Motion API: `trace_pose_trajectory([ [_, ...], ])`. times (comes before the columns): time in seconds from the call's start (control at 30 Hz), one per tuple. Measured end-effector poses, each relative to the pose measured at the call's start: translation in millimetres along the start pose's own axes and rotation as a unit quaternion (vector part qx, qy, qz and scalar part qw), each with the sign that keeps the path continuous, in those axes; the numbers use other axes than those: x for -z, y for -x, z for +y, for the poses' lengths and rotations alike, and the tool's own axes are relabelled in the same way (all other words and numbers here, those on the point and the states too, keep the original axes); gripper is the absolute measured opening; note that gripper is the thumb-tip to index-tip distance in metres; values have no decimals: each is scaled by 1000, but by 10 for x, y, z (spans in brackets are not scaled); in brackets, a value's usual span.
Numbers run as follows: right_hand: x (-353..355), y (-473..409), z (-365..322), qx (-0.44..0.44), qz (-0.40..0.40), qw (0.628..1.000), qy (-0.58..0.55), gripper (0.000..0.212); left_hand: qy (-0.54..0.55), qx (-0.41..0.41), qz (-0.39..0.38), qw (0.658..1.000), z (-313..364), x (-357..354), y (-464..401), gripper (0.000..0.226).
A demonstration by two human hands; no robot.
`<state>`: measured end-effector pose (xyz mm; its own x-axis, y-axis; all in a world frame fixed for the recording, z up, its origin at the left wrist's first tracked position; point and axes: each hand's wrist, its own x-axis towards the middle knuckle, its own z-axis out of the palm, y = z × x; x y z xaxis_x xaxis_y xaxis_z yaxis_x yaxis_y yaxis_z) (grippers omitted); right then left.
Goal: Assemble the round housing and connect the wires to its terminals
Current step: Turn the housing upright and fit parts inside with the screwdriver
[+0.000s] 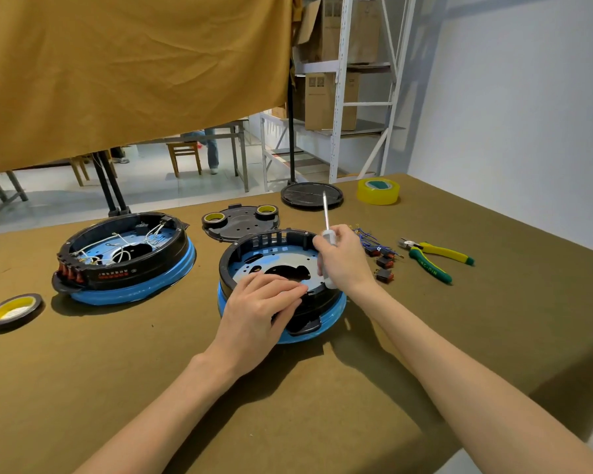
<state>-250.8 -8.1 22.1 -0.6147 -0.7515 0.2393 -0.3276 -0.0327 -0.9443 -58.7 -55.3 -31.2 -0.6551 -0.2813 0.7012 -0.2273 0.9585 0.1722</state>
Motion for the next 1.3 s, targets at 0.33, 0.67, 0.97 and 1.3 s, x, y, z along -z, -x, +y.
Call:
trace_pose_trajectory([
  [0.33, 683, 275, 673, 27, 42, 914, 403, 26, 4, -11, -46, 999, -25, 57, -9, 38],
  [0.67, 632, 243, 325, 163, 52, 928, 330, 25, 47, 65, 21, 997, 21, -7, 104, 33],
  [0.97, 216, 476, 133, 274, -205, 922, 184, 18, 100, 52, 23, 993, -99, 77, 126, 27],
  [1.3, 279, 524, 97, 375, -181, 847, 331, 17, 59, 15, -23, 998, -65, 219, 77, 33],
])
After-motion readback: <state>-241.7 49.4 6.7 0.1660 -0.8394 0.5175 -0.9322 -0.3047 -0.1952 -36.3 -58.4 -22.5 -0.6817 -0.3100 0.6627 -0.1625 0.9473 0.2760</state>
